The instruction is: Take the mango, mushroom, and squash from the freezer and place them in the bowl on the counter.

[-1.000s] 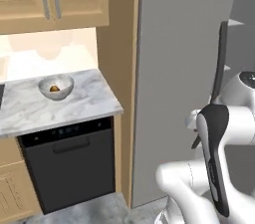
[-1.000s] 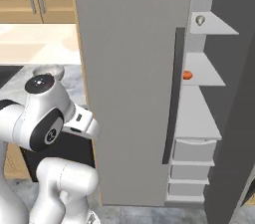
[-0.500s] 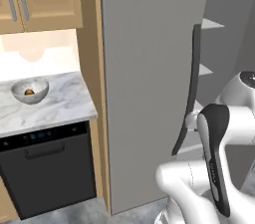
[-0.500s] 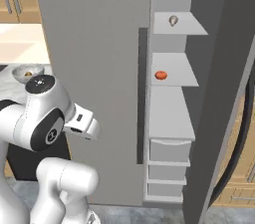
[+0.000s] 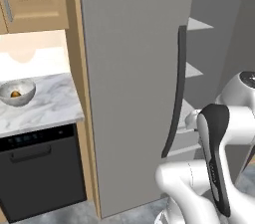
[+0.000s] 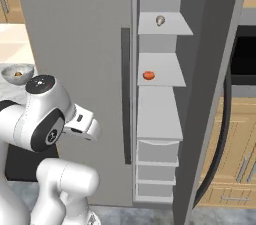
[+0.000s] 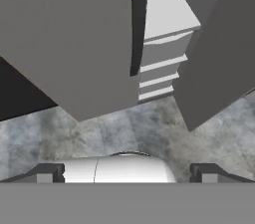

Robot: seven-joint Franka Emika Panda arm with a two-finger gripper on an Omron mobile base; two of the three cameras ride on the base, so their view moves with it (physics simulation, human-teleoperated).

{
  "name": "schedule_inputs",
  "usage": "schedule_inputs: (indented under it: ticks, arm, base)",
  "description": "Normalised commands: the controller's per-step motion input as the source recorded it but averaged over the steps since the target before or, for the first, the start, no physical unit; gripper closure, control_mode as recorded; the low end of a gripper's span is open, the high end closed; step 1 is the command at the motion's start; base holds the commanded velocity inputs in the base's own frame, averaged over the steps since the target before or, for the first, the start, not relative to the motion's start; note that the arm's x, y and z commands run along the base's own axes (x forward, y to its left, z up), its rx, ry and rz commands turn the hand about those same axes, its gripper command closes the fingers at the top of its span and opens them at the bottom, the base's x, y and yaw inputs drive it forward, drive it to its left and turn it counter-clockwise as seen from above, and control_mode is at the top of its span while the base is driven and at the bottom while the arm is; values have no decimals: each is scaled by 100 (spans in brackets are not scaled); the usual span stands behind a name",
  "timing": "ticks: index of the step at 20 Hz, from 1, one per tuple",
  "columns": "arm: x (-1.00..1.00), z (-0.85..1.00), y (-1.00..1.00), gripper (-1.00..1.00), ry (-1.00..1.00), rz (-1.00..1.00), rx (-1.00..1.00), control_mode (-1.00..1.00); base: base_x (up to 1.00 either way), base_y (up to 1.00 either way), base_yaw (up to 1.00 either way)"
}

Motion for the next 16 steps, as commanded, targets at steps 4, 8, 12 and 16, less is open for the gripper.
schedule_inputs:
  ticks: [4, 8, 12, 16]
  arm:
    - [0, 0, 0, -100, 0, 0, 0, 100]
    - [0, 0, 0, -100, 0, 0, 0, 100]
    - [0, 0, 0, -100, 0, 0, 0, 100]
    - [0, 0, 0, -100, 0, 0, 0, 100]
  base:
    - [21, -40, 1]
    - [12, -21, 17]
    - [26, 0, 33]
    - [23, 0, 34]
